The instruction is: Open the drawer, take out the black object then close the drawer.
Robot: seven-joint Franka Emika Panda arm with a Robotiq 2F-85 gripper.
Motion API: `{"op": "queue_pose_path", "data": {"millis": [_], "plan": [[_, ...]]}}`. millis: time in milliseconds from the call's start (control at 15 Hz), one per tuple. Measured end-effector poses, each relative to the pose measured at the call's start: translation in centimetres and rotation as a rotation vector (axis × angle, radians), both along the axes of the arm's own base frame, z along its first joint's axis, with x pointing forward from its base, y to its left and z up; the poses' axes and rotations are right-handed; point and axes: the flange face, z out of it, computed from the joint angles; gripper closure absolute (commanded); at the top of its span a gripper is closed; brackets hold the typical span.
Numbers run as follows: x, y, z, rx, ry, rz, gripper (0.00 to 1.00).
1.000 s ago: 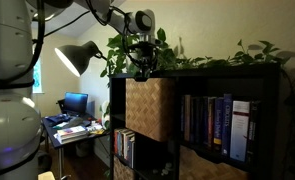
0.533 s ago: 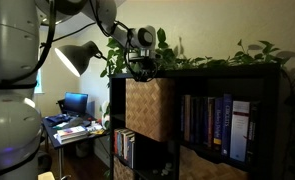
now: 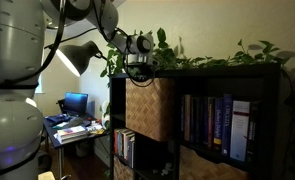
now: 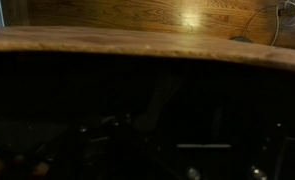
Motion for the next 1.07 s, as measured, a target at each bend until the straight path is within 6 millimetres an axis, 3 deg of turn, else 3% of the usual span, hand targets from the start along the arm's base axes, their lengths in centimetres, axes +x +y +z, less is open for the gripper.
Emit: {"op": "queue_pose_path", "data": {"millis": [1067], "plan": [[0.2, 0.6, -2.2, -0.034, 0.033, 0.021, 0.00]]}}
